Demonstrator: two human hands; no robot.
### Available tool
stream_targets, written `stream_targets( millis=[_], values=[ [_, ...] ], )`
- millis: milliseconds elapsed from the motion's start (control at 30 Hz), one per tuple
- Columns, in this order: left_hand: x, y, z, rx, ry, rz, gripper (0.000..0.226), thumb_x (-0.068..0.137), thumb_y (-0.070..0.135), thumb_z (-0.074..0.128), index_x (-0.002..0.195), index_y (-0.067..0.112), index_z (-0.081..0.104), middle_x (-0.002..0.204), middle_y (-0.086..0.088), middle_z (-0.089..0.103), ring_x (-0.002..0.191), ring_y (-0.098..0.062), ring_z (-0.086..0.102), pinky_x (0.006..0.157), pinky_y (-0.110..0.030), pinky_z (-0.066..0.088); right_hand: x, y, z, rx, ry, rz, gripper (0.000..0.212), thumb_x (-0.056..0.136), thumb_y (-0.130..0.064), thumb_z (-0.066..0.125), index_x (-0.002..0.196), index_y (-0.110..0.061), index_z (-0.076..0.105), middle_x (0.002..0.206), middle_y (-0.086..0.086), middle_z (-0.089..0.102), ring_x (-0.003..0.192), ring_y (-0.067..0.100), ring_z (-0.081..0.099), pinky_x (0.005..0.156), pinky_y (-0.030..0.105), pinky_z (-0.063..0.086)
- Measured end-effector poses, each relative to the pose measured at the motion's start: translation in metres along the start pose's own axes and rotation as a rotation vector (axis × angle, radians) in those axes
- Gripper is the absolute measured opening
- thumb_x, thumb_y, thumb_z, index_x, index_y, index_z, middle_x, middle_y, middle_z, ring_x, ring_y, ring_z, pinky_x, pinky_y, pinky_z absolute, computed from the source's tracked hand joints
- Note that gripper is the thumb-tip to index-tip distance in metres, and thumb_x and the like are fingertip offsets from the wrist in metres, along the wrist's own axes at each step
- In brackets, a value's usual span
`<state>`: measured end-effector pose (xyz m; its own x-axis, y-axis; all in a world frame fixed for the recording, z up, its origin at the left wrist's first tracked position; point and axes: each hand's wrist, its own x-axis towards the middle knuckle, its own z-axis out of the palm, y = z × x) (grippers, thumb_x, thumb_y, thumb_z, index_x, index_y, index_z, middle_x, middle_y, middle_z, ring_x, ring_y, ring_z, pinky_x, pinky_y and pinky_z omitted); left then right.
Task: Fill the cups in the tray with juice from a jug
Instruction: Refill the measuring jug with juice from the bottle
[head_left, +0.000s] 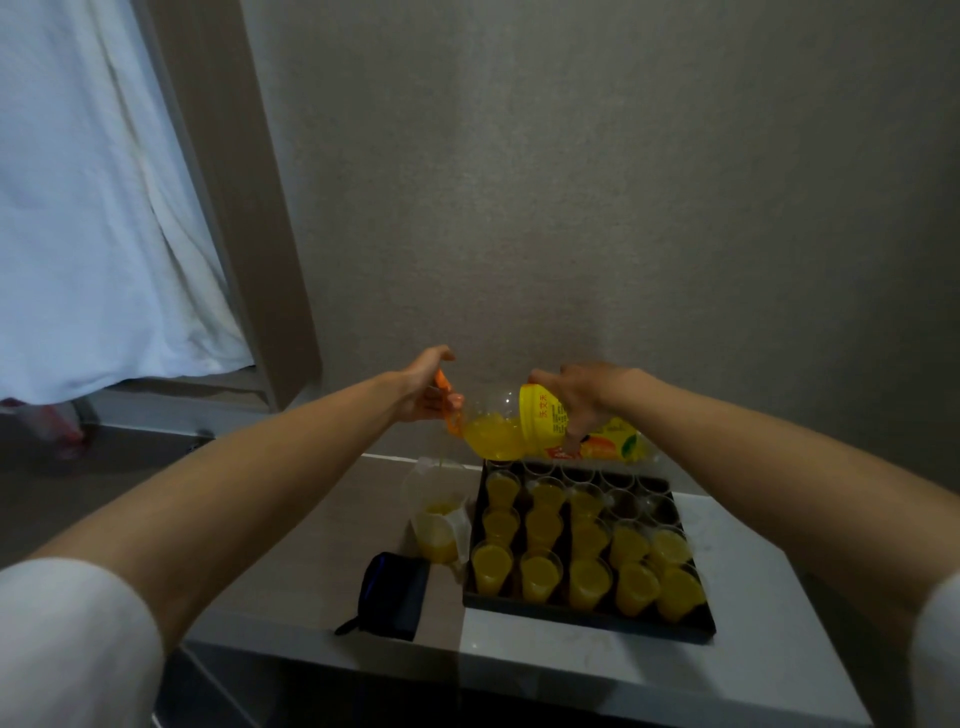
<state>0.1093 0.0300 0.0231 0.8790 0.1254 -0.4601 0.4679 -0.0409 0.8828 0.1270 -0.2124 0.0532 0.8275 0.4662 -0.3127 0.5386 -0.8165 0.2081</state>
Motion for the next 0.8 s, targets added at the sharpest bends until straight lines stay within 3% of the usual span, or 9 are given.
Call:
stream_targets(
  millis=[100,233,367,500,667,800],
  values=[
    [0.0004,0.0,-0.0016,-0.004,-0.002,0.002,0.044,0.097,0.044,0.05,0.071,0.008,0.048,0.063,-0.013,0.063,0.066,-0.024,0.06,0.066,-0.033,0.051,-0.0013,-0.0013,-0.0008,-0.006,0.009,0.001,0.119,0.061,-0.049,0.095,0.154,-0.029,0.023,0.132,0.015,0.057,0.111,0.035,0.062,0.078,0.04,0.053],
    [0.0016,-0.0011,-0.0019,-0.009,-0.01,-0.004,0.044,0.097,0.043,0.049,0.07,0.008,0.048,0.057,-0.012,0.064,0.067,-0.024,0.061,0.066,-0.034,0.051,-0.0031,-0.0019,-0.0023,-0.007,0.006,0.005,0.119,0.061,-0.05,0.095,0.154,-0.029,0.023,0.131,0.015,0.059,0.109,0.034,0.063,0.082,0.043,0.057],
    [0.001,-0.0011,-0.002,-0.01,-0.009,-0.006,0.044,0.096,0.043,0.049,0.069,0.008,0.048,0.072,-0.015,0.065,0.068,-0.025,0.062,0.066,-0.033,0.052,-0.0054,-0.0036,-0.0037,-0.013,-0.002,0.008,0.12,0.061,-0.05,0.094,0.155,-0.03,0.023,0.133,0.014,0.058,0.112,0.034,0.062,0.084,0.044,0.057],
    [0.0004,-0.0014,-0.0025,-0.015,-0.004,0.0,0.045,0.097,0.043,0.049,0.067,0.009,0.046,0.057,-0.012,0.064,0.066,-0.024,0.061,0.066,-0.032,0.051,-0.0055,-0.0056,-0.0066,-0.027,0.002,0.011,0.121,0.059,-0.051,0.094,0.154,-0.03,0.024,0.131,0.014,0.059,0.11,0.034,0.063,0.084,0.044,0.057],
    [0.0008,-0.0013,-0.0042,-0.012,-0.017,0.003,0.043,0.096,0.043,0.049,0.072,0.008,0.048,0.078,-0.017,0.065,0.068,-0.024,0.061,0.067,-0.033,0.052,-0.0057,-0.0052,-0.0073,-0.011,-0.003,0.005,0.121,0.059,-0.05,0.095,0.154,-0.03,0.023,0.127,0.013,0.06,0.106,0.032,0.062,0.077,0.041,0.055],
    [0.0018,-0.0027,-0.0048,-0.015,-0.013,0.001,0.044,0.096,0.044,0.049,0.072,0.007,0.049,0.08,-0.017,0.066,0.068,-0.024,0.062,0.069,-0.033,0.052,-0.0056,-0.0046,-0.0086,-0.005,-0.008,-0.004,0.12,0.061,-0.049,0.094,0.155,-0.03,0.023,0.128,0.011,0.059,0.106,0.032,0.061,0.077,0.04,0.054]
  ],
)
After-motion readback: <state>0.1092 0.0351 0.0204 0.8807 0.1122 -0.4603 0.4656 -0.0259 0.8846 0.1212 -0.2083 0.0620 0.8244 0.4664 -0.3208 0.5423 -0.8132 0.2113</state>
